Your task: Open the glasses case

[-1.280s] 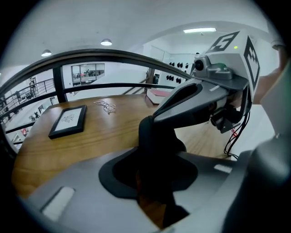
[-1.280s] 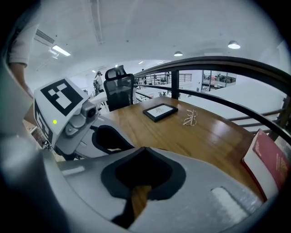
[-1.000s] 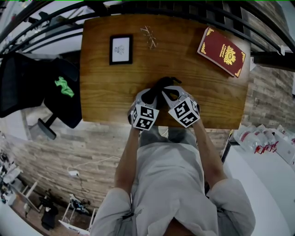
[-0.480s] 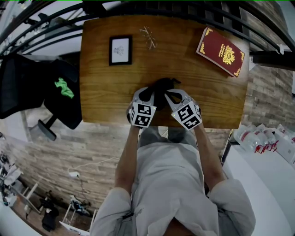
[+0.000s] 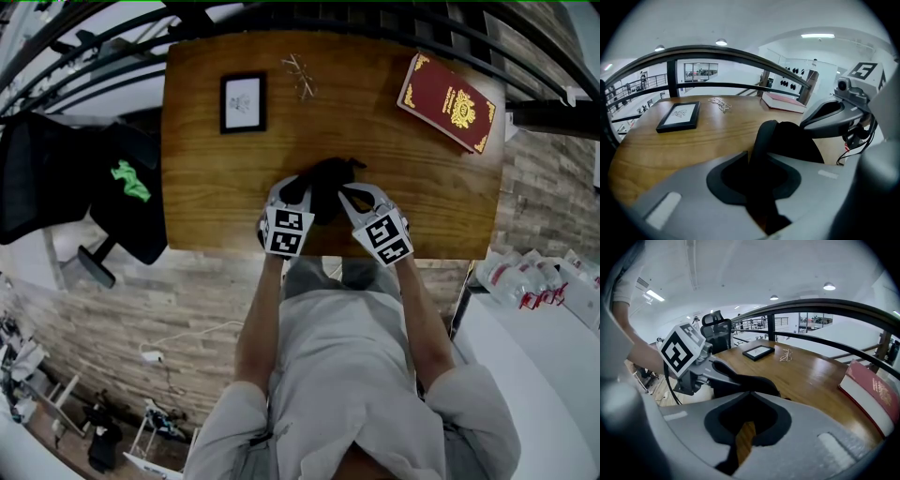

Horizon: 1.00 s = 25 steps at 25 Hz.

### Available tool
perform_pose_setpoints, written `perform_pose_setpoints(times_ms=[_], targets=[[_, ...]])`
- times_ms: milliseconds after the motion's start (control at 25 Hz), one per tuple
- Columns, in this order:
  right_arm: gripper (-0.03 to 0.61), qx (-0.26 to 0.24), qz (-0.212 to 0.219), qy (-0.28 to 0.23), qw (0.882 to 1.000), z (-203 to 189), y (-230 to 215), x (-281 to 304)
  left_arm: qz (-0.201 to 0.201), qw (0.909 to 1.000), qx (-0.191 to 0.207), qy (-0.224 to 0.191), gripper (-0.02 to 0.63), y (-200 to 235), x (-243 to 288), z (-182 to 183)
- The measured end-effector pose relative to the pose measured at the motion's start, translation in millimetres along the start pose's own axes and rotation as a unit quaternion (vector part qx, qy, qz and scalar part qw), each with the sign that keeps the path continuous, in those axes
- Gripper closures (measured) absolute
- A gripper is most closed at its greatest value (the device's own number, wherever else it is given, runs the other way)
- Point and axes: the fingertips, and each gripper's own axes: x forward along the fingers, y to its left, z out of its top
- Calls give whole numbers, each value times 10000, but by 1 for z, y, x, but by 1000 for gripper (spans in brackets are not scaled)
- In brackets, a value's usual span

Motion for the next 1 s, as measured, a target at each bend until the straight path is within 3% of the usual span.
perform_pose_setpoints(times_ms=[600,1000], targets=[[575,263,-208,-114,9994,-16,-5,-9,-44,9998,-167,-26,525,1,2,0],[577,171,-239,-72,9995,-17,-5,-9,-68,9998,-200,-29,524,3,3,0]])
